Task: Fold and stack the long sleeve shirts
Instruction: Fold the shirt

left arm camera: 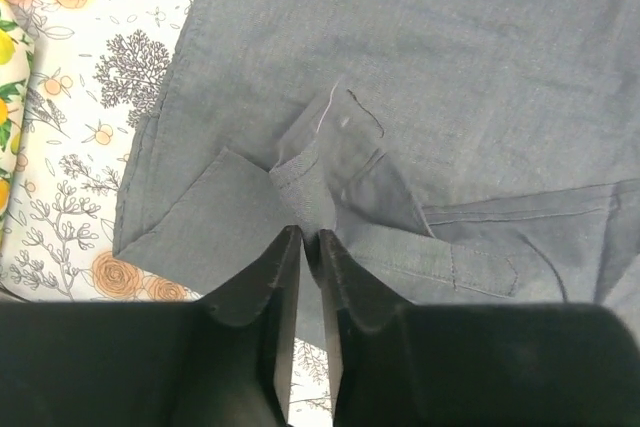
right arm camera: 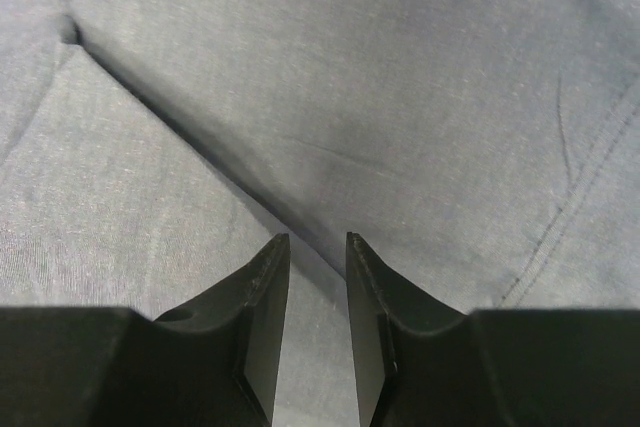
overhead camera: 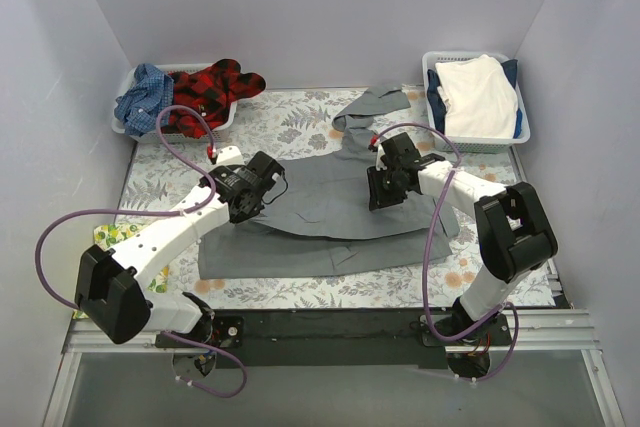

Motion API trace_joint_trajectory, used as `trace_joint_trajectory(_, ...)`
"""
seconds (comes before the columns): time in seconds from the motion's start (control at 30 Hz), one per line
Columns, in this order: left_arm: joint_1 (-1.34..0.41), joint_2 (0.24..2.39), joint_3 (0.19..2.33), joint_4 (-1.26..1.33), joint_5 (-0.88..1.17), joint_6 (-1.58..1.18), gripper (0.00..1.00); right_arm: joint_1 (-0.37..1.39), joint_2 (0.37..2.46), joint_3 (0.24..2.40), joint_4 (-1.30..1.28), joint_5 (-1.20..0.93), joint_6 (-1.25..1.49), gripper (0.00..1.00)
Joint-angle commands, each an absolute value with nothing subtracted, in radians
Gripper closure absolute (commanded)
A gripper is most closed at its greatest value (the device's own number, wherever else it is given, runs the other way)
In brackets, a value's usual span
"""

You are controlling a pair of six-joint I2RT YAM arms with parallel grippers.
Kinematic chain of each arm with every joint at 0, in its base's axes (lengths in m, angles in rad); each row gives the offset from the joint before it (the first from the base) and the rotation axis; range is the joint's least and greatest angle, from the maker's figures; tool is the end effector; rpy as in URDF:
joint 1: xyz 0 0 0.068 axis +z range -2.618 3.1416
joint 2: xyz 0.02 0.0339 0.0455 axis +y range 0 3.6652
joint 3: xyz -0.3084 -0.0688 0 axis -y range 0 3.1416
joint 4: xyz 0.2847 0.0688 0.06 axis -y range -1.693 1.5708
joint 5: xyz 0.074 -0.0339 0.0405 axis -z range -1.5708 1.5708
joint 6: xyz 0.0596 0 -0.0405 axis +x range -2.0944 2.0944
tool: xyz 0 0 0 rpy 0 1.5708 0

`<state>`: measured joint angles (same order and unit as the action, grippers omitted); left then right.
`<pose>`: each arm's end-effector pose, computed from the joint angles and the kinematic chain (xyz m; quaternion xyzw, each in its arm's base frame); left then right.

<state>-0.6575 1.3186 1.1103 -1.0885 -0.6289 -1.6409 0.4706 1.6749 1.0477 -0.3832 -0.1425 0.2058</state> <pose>0.2328 -0.1355 0.2943 -0.4820 0.8105 0.0069 0.3327 0.3424 0.1837 0.1891 -0.1461 0.9476 0.1561 0.2375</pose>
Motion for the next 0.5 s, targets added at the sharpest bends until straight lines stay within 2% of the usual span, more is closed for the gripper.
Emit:
trace_joint_trajectory(0.0, -0.660, 1.311, 1.083, -1.049, -0.644, -1.678, 0.83, 0.463, 1.643, 1.045, -0.405, -0.089, 0.206, 0.63)
trace_joint_trajectory(0.13, -0.661, 1.325, 1.069, -1.028, -0.614, -1.681, 0.73, 0.465, 1.594, 1.051, -0.407, -0.121, 0.184, 0.63)
trace_joint_trajectory(0.17, -0.661, 1.327, 1.065, -1.031, -0.606, -1.687, 0.63, 0.465, 1.582, 1.049, -0.407, -0.135, 0.180, 0.63)
trace_joint_trajectory(0.27, -0.661, 1.327, 1.048, -1.043, -0.592, -1.710, 0.49, 0.466, 1.586, 1.048, -0.431, -0.195, 0.163, 0.63)
trace_joint_trajectory(0.47, -0.661, 1.322, 1.068, -1.146, -0.641, -1.822, 0.38, 0.476, 1.601, 1.037, -0.442, -0.265, 0.132, 0.64)
